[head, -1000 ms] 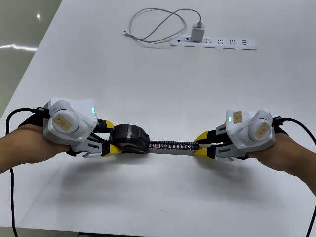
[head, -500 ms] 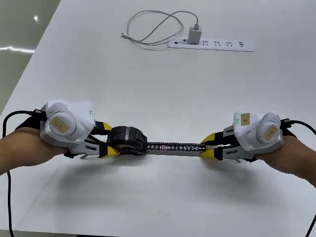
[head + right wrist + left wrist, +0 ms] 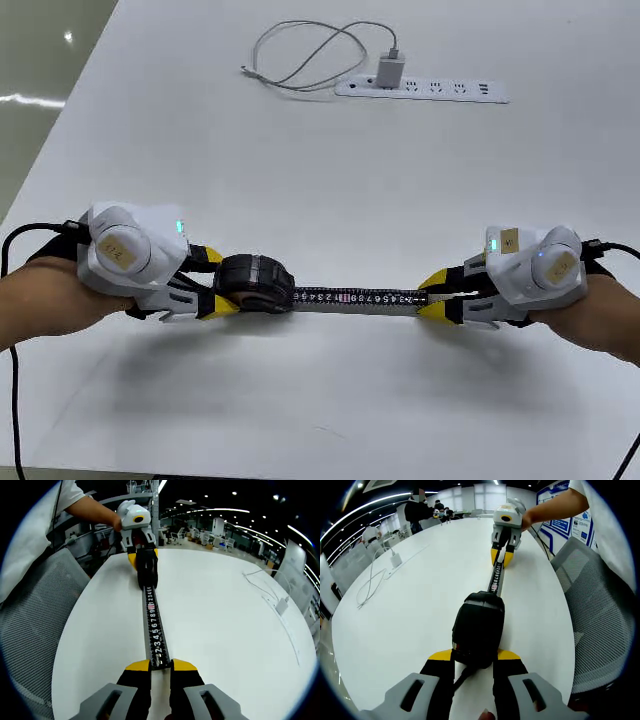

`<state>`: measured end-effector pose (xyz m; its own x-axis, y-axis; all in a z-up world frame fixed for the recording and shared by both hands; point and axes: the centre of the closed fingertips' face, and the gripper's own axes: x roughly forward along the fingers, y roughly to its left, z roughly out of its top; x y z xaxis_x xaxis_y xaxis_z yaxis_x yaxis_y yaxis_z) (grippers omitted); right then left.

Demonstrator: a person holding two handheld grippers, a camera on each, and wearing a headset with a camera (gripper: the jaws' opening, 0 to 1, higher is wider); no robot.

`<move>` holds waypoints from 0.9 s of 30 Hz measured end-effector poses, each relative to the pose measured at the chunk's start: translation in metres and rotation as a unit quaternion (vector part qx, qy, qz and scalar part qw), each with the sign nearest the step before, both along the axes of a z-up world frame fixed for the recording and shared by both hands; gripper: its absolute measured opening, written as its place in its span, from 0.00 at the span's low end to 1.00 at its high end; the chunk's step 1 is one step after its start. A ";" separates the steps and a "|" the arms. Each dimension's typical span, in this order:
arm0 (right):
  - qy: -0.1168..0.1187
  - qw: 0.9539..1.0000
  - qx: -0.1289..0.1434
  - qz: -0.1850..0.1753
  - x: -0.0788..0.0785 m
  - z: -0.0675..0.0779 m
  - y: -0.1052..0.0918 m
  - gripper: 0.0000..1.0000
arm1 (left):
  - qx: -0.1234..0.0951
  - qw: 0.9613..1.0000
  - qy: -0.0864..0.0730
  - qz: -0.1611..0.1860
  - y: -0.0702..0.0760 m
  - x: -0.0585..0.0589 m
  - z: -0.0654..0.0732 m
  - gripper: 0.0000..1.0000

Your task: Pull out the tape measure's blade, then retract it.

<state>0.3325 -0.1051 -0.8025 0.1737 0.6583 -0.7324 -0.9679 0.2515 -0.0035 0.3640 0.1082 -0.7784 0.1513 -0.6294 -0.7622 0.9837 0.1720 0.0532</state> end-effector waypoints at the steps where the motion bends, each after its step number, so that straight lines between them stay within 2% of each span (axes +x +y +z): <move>1: -0.001 1.000 -0.002 0.000 0.000 0.000 -0.001 0.09 | 0.000 1.000 0.000 0.000 0.000 0.000 0.000 0.24; 27: 0.000 0.999 -0.031 -0.010 -0.010 0.004 -0.038 0.09 | 0.003 1.000 0.001 -0.001 -0.001 0.000 0.000 0.24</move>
